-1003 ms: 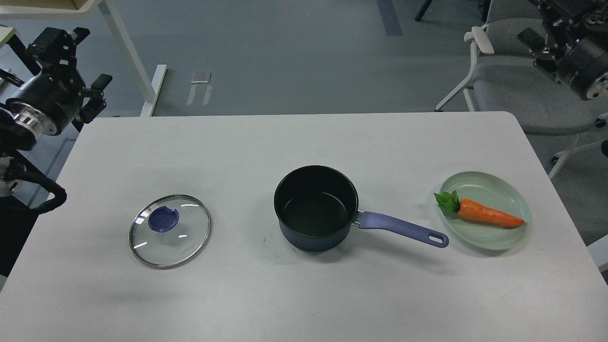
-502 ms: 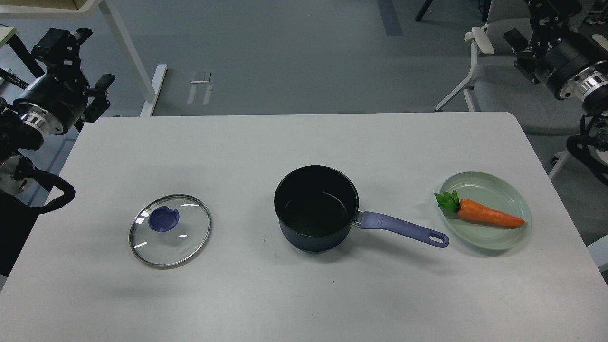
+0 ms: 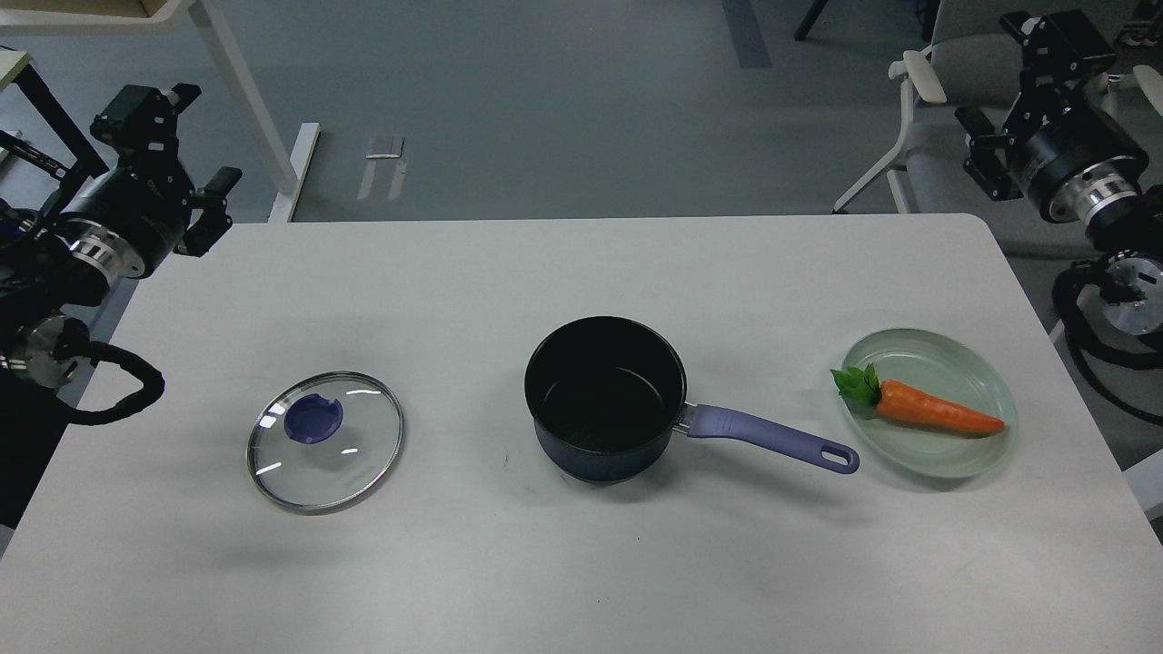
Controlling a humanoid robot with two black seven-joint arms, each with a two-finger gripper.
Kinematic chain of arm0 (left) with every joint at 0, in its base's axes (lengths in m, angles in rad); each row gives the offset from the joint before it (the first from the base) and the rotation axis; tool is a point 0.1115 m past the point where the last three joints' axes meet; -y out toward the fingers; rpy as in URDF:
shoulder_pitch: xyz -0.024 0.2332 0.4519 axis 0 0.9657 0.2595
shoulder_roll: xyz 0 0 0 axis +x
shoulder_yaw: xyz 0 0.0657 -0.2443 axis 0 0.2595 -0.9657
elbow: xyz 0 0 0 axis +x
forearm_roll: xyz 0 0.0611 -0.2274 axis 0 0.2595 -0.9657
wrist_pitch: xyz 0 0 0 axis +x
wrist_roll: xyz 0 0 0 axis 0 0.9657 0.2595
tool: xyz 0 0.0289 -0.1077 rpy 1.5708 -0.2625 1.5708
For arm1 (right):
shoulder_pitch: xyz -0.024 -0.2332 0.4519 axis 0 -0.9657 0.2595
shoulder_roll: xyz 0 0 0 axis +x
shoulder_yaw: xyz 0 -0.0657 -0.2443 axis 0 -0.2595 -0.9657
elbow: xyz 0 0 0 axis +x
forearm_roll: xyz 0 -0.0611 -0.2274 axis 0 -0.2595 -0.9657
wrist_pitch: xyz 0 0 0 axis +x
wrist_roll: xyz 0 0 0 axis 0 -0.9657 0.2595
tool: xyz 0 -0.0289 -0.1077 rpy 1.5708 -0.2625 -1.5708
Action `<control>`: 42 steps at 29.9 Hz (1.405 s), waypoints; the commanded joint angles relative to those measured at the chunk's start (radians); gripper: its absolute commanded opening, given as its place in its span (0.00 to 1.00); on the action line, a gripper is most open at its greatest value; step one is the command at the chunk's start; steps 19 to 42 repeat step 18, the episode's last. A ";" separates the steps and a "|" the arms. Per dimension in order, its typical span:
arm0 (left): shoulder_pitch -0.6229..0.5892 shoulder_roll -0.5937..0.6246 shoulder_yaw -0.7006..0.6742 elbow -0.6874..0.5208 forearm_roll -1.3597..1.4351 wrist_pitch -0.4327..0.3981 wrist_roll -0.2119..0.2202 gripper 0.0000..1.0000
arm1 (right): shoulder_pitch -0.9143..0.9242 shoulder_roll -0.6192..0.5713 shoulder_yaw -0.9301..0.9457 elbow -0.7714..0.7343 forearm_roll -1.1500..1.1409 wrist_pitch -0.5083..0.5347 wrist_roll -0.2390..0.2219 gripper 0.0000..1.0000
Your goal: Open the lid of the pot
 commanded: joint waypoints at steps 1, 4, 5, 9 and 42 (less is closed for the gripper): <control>0.017 -0.031 -0.023 0.023 0.000 -0.015 0.000 0.99 | -0.066 0.008 0.060 -0.002 0.029 0.064 0.000 1.00; 0.028 -0.055 -0.046 0.028 0.000 -0.041 0.000 0.99 | -0.121 0.006 0.110 -0.002 0.040 0.129 0.000 1.00; 0.030 -0.063 -0.052 0.031 0.000 -0.046 0.000 0.99 | -0.138 0.006 0.126 -0.002 0.043 0.156 0.000 1.00; 0.040 -0.088 -0.065 0.043 0.000 -0.092 0.000 0.99 | -0.199 0.008 0.162 0.001 0.054 0.282 0.000 1.00; 0.053 -0.112 -0.187 0.097 -0.011 -0.184 0.000 0.99 | -0.262 0.011 0.167 0.027 0.052 0.321 0.000 1.00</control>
